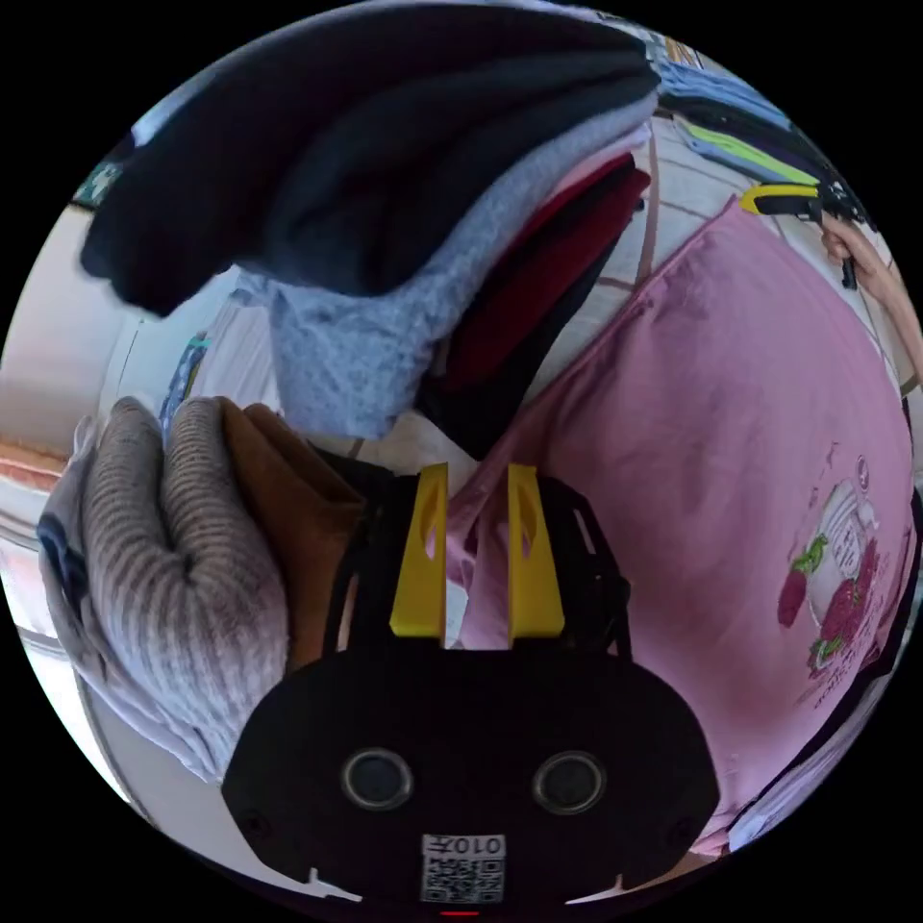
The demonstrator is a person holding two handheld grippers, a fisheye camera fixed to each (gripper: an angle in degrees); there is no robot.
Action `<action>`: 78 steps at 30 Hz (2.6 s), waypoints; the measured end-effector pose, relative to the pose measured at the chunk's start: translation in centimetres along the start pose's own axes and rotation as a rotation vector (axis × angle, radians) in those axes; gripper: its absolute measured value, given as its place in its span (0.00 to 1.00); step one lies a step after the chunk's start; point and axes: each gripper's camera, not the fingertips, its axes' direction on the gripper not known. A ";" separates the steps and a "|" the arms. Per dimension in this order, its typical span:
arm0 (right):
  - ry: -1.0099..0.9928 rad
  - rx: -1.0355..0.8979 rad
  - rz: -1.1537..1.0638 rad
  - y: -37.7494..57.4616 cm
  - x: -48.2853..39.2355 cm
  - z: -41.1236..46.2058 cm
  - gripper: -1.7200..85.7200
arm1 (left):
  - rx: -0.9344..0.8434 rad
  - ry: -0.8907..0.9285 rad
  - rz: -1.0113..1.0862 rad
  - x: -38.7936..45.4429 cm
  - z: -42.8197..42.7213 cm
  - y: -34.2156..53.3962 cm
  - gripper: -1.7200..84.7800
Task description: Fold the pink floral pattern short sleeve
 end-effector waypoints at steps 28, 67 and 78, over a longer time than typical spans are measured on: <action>-0.092 0.295 0.036 50.8 -12.2 -7.4 0.09 | 0.159 0.293 -0.528 -7.5 -16.5 38.6 0.11; -0.039 0.340 -0.028 65.1 -13.9 3.4 0.08 | 0.429 0.286 -0.826 0.0 -34.4 50.3 0.02; -0.118 0.299 -0.100 62.1 -13.9 4.8 0.08 | 0.282 0.129 0.050 24.1 -37.3 28.5 0.04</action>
